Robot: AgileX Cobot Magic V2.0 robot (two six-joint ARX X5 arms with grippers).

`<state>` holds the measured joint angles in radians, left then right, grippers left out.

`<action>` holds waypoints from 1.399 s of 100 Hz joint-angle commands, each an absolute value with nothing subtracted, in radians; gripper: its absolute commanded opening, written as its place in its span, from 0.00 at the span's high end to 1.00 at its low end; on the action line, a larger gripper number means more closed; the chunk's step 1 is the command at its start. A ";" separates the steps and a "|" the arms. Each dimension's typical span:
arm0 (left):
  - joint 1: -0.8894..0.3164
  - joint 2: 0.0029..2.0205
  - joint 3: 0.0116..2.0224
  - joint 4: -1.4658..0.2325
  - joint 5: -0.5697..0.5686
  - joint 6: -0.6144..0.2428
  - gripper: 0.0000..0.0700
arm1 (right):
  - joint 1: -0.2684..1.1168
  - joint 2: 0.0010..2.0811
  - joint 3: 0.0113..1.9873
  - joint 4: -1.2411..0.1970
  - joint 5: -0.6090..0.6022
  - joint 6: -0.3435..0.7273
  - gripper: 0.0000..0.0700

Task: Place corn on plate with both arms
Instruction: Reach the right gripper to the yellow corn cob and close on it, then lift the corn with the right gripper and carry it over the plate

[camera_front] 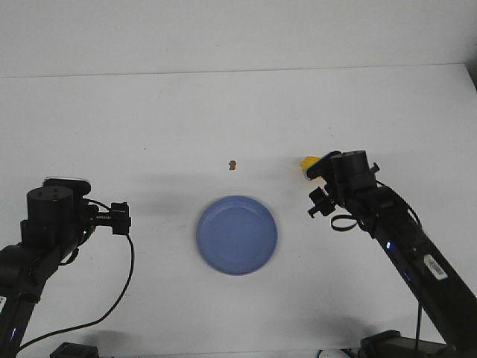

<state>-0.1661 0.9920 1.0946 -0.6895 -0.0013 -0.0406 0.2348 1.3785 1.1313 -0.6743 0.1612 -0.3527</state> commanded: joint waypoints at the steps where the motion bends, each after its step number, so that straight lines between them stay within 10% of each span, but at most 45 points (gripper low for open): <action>1: -0.171 0.999 1.104 -0.688 0.001 -0.047 0.17 | 0.238 1.439 1.185 -0.669 0.166 -0.398 0.39; 140: -0.178 0.999 1.104 -0.704 0.002 -0.065 0.17 | 0.071 1.834 1.382 -0.624 0.019 -0.558 0.29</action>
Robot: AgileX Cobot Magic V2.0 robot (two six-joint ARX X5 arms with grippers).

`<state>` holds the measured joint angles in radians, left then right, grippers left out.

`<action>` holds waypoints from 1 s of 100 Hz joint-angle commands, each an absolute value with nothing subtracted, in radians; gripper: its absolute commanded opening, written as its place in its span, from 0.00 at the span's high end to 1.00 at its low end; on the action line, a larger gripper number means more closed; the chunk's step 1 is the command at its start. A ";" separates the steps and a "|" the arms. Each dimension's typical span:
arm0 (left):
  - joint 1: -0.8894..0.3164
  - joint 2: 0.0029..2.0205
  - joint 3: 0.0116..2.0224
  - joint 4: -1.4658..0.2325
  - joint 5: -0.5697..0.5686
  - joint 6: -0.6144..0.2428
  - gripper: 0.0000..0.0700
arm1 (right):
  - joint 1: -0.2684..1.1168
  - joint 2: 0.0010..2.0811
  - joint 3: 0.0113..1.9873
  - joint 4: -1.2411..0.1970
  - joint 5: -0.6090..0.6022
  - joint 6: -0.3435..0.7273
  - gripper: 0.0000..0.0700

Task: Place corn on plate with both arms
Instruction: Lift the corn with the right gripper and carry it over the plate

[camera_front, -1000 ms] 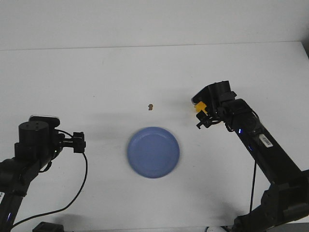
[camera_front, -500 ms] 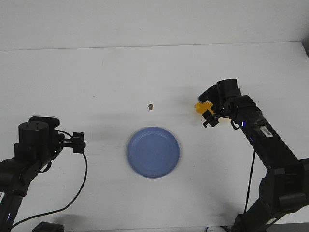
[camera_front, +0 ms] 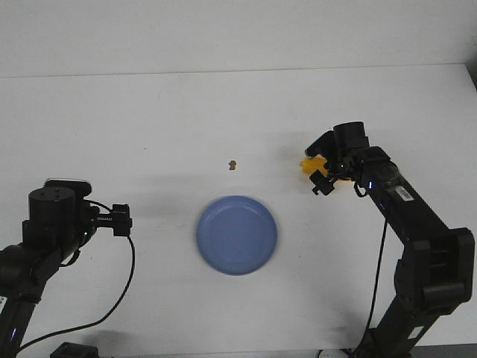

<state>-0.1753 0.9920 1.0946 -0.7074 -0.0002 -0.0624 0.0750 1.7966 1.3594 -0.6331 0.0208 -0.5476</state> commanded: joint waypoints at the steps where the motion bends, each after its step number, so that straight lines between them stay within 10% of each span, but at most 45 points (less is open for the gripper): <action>1: -0.178 0.999 1.104 -0.705 0.001 -0.065 0.17 | 0.070 1.837 1.382 -0.622 0.020 -0.558 0.29; 26: -0.178 0.999 1.104 -0.707 0.001 -0.064 0.17 | 0.051 1.900 1.382 -0.606 0.021 -0.546 0.32; 46: -0.177 0.999 1.104 -0.707 0.001 -0.064 0.17 | 0.050 1.894 1.383 -0.599 0.022 -0.522 0.82; 100: -0.177 0.999 1.104 -0.709 0.000 -0.060 0.17 | 0.159 1.681 1.420 -0.776 -0.139 -0.278 0.81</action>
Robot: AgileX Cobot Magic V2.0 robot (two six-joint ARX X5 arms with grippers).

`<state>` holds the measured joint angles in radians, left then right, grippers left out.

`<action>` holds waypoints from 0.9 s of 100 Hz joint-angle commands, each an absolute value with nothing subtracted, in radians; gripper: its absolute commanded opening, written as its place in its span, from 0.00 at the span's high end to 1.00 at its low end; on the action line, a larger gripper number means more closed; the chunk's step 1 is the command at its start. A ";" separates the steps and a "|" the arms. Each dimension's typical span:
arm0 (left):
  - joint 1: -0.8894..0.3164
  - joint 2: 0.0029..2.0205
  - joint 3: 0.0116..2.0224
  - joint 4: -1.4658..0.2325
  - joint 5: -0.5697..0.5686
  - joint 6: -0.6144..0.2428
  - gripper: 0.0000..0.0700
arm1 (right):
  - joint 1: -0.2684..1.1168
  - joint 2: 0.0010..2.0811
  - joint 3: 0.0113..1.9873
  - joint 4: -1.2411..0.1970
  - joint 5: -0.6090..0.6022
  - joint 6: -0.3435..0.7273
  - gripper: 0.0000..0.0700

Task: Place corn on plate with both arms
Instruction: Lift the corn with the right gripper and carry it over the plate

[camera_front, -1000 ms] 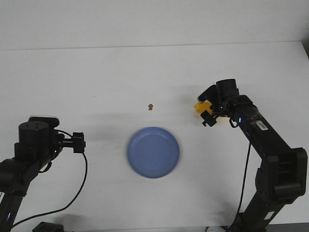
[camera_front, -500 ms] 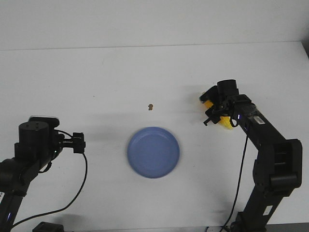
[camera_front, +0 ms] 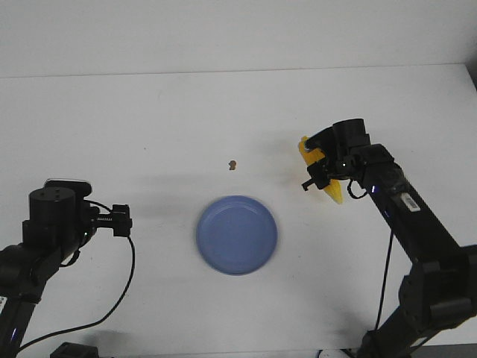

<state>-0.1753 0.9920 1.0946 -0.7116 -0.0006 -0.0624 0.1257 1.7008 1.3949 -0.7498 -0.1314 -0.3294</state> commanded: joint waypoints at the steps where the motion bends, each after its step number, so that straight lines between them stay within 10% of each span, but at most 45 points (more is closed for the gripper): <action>1: -0.177 0.999 1.104 -0.709 0.000 -0.060 0.17 | 0.165 1.675 1.420 -0.783 -0.139 -0.274 0.81; 30: -0.177 0.999 1.104 -0.709 0.000 -0.060 0.17 | 0.407 1.624 1.418 -0.966 -0.162 -0.201 0.81; 90: -0.177 0.999 1.104 -0.715 0.000 -0.061 0.17 | 0.718 1.699 1.406 -0.837 -0.100 -0.020 0.81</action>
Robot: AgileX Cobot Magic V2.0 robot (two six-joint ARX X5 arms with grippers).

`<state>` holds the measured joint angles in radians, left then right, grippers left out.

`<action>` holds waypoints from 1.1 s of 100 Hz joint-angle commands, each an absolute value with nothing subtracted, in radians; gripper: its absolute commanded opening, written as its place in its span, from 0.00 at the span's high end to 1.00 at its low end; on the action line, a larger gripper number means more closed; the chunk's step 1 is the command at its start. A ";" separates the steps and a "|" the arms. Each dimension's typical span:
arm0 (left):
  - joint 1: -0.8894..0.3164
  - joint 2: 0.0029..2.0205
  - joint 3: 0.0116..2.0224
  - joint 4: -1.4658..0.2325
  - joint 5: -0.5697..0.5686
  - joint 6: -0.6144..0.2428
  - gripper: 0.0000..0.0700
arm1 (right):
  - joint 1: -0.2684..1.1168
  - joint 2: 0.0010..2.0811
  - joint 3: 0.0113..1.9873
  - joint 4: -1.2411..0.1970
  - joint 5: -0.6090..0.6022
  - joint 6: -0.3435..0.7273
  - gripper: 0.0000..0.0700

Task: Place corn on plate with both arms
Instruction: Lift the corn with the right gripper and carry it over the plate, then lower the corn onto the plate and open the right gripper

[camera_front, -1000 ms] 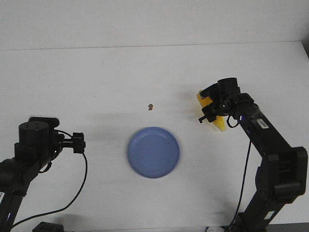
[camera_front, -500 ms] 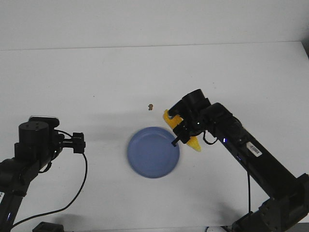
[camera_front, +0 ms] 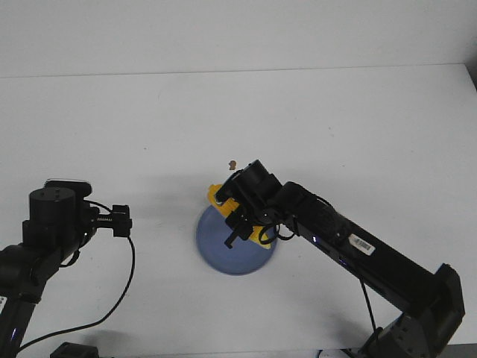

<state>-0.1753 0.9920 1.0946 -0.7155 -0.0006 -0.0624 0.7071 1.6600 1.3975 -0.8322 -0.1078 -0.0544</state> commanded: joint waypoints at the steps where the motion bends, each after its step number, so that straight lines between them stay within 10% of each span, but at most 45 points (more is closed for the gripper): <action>1: -0.177 0.999 1.104 -0.715 0.000 -0.061 0.17 | 0.718 1.702 1.406 -0.839 -0.101 -0.020 0.81; 41: -0.177 0.999 1.104 -0.717 0.000 -0.061 0.17 | 0.727 1.776 1.406 -0.868 -0.105 -0.004 0.76; 64: -0.177 0.999 1.104 -0.717 0.000 -0.060 0.17 | 0.727 1.782 1.406 -0.876 -0.105 0.001 0.38; 110: -0.177 0.999 1.104 -0.717 0.000 -0.060 0.17 | 0.709 1.778 1.406 -0.862 -0.105 -0.008 0.34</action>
<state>-0.1753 0.9920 1.0946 -0.7181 -0.0006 -0.0620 0.7097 1.7557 1.3956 -0.8692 -0.1040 -0.0101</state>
